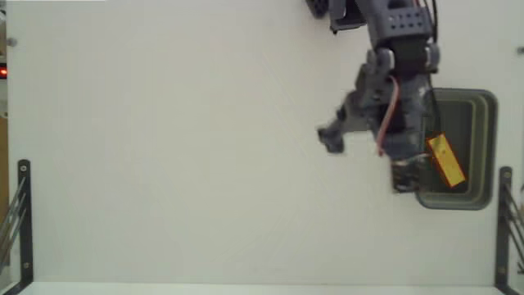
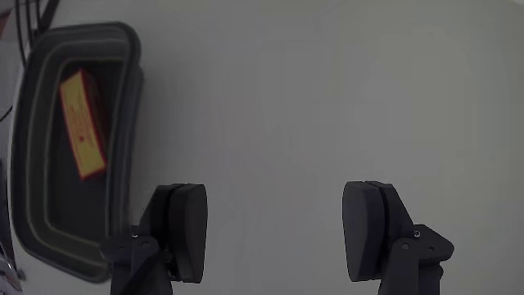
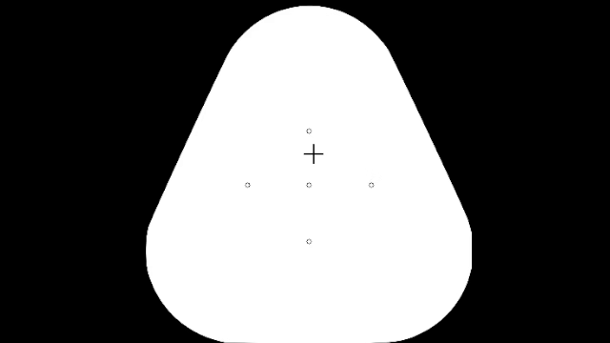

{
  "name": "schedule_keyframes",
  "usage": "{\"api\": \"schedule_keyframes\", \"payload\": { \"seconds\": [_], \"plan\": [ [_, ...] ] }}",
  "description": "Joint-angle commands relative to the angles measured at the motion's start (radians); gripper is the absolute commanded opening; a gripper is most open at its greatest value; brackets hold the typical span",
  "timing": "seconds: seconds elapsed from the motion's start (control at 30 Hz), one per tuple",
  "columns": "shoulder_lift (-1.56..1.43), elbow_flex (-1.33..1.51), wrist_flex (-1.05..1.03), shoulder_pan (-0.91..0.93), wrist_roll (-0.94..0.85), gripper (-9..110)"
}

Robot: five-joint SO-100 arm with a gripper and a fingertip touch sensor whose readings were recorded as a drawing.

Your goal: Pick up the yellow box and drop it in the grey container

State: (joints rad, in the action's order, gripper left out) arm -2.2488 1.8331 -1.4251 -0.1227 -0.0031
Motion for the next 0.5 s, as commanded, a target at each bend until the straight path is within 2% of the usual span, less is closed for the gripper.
{"api": "schedule_keyframes", "payload": {
  "seconds": [0.0, 0.47],
  "plan": [
    [-0.096, 0.032, -0.005, 0.02, 0.003, 110],
    [-0.21, 0.145, -0.005, 0.106, 0.003, 110]
  ]
}}
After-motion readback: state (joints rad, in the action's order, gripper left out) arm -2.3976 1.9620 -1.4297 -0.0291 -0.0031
